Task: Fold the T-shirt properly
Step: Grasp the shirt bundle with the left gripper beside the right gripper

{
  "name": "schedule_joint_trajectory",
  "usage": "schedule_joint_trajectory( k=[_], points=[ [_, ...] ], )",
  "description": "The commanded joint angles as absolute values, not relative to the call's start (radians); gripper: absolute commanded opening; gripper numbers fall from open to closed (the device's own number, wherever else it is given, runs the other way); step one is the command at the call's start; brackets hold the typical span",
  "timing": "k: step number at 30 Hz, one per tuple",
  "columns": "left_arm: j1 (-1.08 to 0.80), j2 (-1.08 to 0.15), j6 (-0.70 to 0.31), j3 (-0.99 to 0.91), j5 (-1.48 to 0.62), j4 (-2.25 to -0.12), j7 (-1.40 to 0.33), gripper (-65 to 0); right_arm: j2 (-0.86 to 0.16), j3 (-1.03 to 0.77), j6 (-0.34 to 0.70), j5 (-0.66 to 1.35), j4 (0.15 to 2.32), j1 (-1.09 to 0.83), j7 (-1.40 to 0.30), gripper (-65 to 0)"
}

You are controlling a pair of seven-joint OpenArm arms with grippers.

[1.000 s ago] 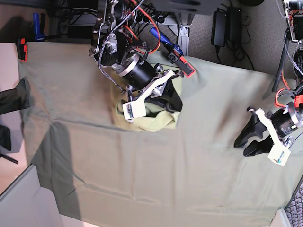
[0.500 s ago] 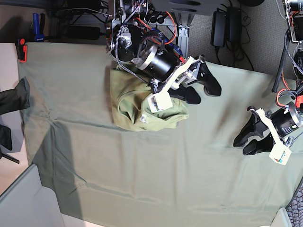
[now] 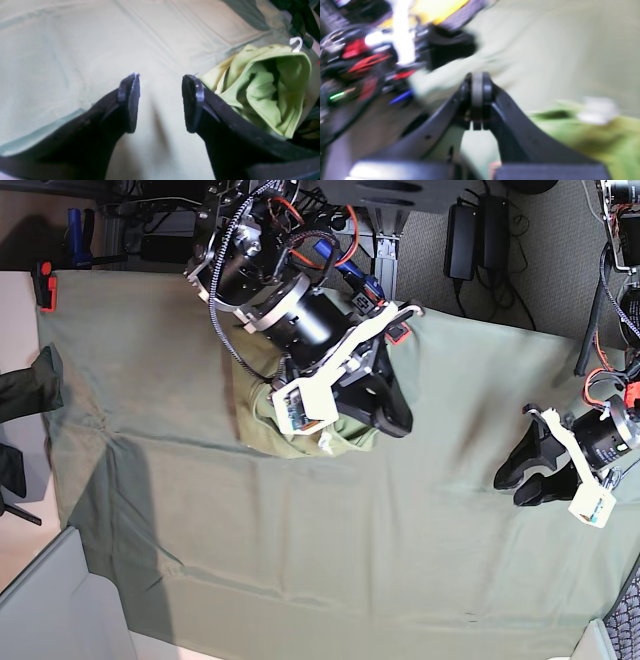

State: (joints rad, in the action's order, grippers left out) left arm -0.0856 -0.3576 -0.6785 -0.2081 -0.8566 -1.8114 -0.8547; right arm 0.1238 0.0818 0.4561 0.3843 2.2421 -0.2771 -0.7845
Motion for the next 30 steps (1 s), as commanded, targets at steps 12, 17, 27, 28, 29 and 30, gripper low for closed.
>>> schedule_joint_trajectory(
  k=[12,17,27,28,29,30],
  points=[
    [-0.136,-0.366,-0.698,-0.123,-0.87,-2.036,-0.881,-50.6,0.053,-0.091,0.528,0.377,1.991,-0.228,-0.728,-65.0],
    [-0.136,-0.366,-0.698,0.125,-0.704,-2.092,-0.867,-50.7,0.033,-0.084,0.528,0.376,1.892,-0.161,-0.73,-65.0],
    [-0.134,-0.343,-0.667,0.577,-0.317,-2.092,-0.721,-50.7,0.033,-0.14,0.527,0.424,1.931,-0.035,-0.733,-65.0],
    [-0.13,-0.338,-0.66,0.617,-0.267,-2.093,-0.716,-50.7,0.033,-0.155,0.528,0.414,1.929,-0.02,-0.733,-65.0],
    [-0.121,-0.335,-0.652,0.654,-0.22,-2.092,-0.71,-50.7,0.033,-0.169,0.527,0.39,1.924,-0.005,-0.73,-65.0],
    [-0.107,-0.334,-0.633,0.688,-0.186,-2.092,-0.705,-50.7,0.033,-0.183,0.527,0.363,1.918,0.01,-0.729,-65.0]
  ],
)
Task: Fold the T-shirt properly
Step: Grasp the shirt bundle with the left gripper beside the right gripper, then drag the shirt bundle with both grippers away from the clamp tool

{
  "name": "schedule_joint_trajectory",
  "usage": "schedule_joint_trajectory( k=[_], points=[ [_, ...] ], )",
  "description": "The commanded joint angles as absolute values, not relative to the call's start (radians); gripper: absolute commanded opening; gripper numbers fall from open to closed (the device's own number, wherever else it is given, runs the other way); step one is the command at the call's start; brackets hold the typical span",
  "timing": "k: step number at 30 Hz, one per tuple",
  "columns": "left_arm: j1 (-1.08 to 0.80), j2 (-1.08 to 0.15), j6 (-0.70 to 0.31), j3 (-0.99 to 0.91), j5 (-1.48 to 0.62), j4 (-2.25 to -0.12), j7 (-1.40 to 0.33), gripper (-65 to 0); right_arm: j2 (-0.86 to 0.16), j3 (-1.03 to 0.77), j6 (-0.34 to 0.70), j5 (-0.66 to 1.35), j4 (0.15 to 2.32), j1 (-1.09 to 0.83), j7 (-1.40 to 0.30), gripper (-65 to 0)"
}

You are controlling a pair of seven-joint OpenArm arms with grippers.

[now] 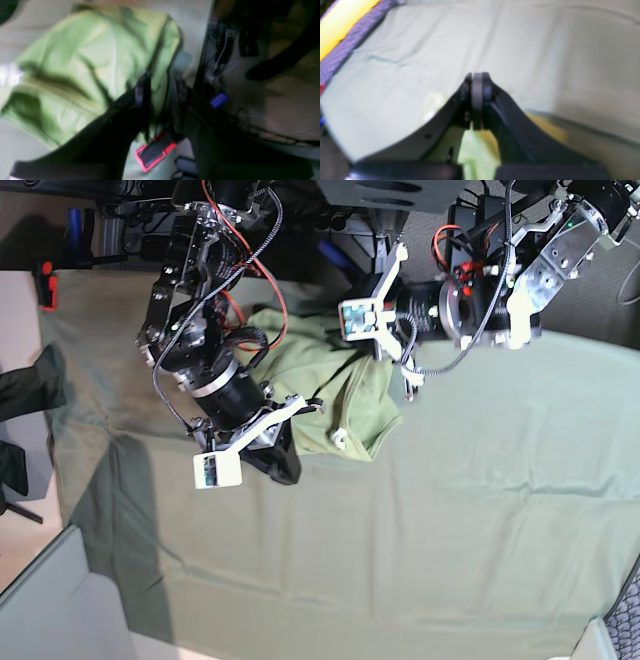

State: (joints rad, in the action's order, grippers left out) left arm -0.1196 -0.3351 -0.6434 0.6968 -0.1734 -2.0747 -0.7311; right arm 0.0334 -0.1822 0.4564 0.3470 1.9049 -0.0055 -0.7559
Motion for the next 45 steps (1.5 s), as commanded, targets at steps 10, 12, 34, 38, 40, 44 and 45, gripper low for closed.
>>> schedule_joint_trajectory(
  k=[10,12,34,38,40,44,45],
  points=[
    [0.037,-0.3,-0.589,0.822,-0.058,-1.98,-0.676,-65.0,-0.046,-0.284,0.527,0.318,1.765,0.105,-0.707,-65.0],
    [0.053,-0.294,-0.612,0.822,-0.059,-1.953,-0.676,-65.0,-0.076,-0.284,0.527,0.318,1.745,0.121,-0.707,-65.0],
    [0.172,-0.32,-0.64,0.834,-0.093,-1.66,-0.707,-65.0,-0.185,-0.284,0.524,0.334,1.574,0.207,-0.715,-65.0],
    [0.175,-0.363,-0.64,0.834,-0.093,-1.649,-0.698,-65.0,-0.188,-0.284,0.524,0.369,1.574,0.207,-0.72,-65.0],
    [0.184,-0.392,-0.64,0.834,-0.105,-1.649,-0.699,-65.0,-0.188,-0.284,0.524,0.391,1.574,0.207,-0.727,-65.0],
    [0.193,-0.42,-0.64,0.834,-0.139,-1.663,-0.736,-65.0,-0.187,-0.284,0.524,0.411,1.572,0.207,-0.729,-65.0],
    [0.191,-0.419,-0.641,0.841,-0.139,-1.671,-0.754,-65.0,-0.187,-0.284,0.524,0.412,1.568,0.207,-0.728,-65.0]
  ],
)
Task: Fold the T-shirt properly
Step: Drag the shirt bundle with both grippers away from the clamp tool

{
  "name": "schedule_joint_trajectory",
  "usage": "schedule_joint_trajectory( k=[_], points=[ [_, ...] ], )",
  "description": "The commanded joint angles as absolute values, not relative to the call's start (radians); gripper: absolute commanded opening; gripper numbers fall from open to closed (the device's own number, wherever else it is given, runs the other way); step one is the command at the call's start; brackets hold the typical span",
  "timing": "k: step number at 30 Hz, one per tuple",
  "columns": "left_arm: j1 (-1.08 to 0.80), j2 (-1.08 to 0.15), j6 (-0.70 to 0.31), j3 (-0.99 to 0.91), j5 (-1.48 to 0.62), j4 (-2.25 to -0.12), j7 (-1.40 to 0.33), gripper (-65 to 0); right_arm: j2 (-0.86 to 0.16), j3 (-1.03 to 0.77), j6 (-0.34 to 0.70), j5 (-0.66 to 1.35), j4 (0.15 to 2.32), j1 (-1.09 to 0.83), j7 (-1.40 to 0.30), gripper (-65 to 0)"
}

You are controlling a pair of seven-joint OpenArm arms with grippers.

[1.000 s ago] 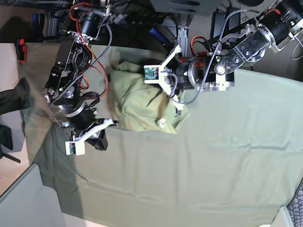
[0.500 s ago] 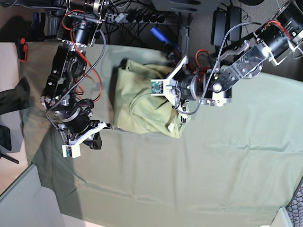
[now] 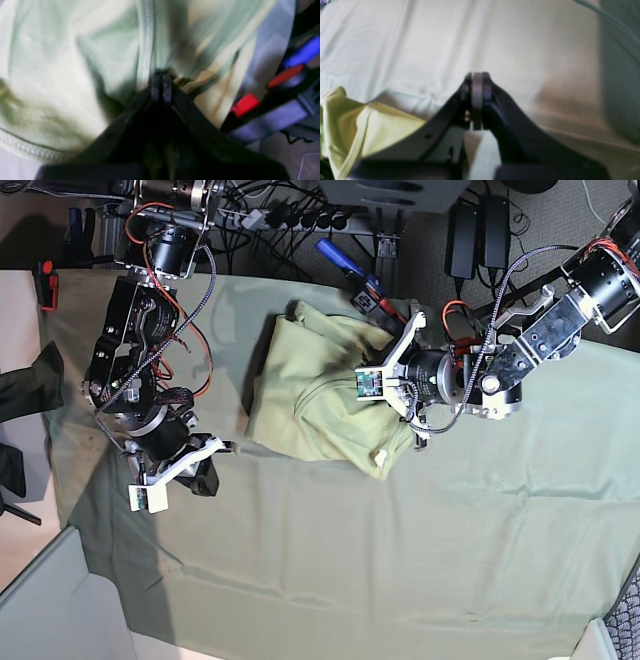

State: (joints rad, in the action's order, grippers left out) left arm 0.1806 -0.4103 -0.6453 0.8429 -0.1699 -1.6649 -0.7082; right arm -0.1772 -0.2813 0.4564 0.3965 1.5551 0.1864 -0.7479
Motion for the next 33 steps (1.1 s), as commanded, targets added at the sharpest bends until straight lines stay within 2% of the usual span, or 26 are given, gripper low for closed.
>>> schedule_joint_trajectory(
  k=[1,6,16,25,28,33],
  points=[
    [0.191,-0.42,-0.643,0.853,-0.138,-1.68,-0.759,-65.0,-0.187,-0.284,0.524,0.412,1.563,0.208,-0.723,-65.0],
    [0.219,-0.429,-0.638,0.942,-0.101,-1.685,-0.75,-65.0,-0.187,-0.284,0.524,0.411,1.527,0.207,-0.712,-65.0],
    [0.318,-0.519,-0.613,0.948,-0.062,-1.67,-0.697,-65.0,-0.188,-0.284,0.525,0.491,1.52,0.207,-0.741,-65.0],
    [0.422,-0.532,-0.605,0.948,-0.054,-1.518,-0.644,-65.0,-0.187,-0.284,0.527,0.551,1.52,0.207,-0.765,-65.0],
    [0.459,-0.532,-0.564,0.948,-0.034,-1.46,-0.624,-65.0,-0.185,-0.281,0.527,0.566,1.52,0.207,-0.77,-65.0],
    [0.51,-0.532,-0.56,0.948,-0.025,-1.404,-0.624,-65.0,-0.185,-0.22,0.528,0.576,1.52,0.207,-0.782,-65.0]
  ],
)
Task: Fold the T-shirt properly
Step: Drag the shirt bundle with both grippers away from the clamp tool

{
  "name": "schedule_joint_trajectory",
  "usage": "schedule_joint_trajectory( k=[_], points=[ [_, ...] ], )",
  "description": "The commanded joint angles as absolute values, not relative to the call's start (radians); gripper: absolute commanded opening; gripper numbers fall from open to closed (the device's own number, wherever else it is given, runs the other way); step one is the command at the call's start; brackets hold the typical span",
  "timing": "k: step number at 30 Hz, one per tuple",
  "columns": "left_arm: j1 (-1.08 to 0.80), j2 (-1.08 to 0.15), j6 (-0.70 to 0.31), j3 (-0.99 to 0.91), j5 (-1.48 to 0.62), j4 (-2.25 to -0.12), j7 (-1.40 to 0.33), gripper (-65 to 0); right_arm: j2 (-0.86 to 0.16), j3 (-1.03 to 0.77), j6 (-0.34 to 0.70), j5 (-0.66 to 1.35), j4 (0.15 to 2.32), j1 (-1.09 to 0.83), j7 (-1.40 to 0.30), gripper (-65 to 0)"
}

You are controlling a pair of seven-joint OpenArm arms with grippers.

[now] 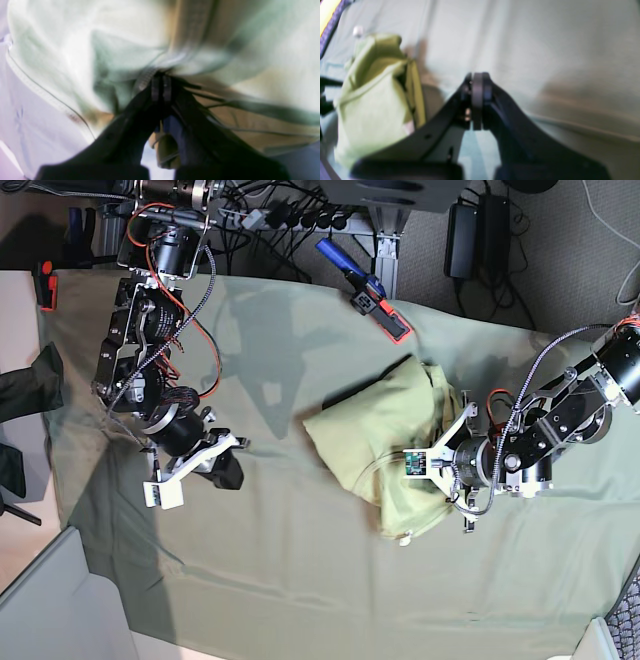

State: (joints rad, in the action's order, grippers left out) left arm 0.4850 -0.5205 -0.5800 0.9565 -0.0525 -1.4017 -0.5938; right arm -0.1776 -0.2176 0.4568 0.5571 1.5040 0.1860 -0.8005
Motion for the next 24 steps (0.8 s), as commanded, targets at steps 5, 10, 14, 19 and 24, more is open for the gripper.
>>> schedule_joint_trajectory(
  k=[5,10,14,19,24],
  points=[
    [0.535,-0.532,-0.557,0.948,-0.022,-1.392,-0.622,-65.0,-0.185,-0.105,0.527,0.577,1.52,0.205,-0.781,-65.0],
    [0.546,-0.533,-0.515,0.948,-0.054,-1.395,-0.636,-65.0,-0.185,0.014,0.528,0.576,1.52,0.207,-0.778,-65.0],
    [0.546,-0.533,-0.515,0.948,-0.07,-1.404,-0.636,-65.0,-0.184,0.09,0.528,0.577,1.52,0.207,-0.778,-65.0],
    [0.549,-0.533,-0.492,0.947,-0.07,-1.414,-0.651,-65.0,-0.162,0.174,0.528,0.582,1.52,0.205,-0.79,-65.0],
    [0.548,-0.542,-0.482,0.911,-0.134,-1.5,-0.734,-65.0,-0.13,0.235,0.528,0.627,1.52,0.202,-0.842,-65.0]
  ],
)
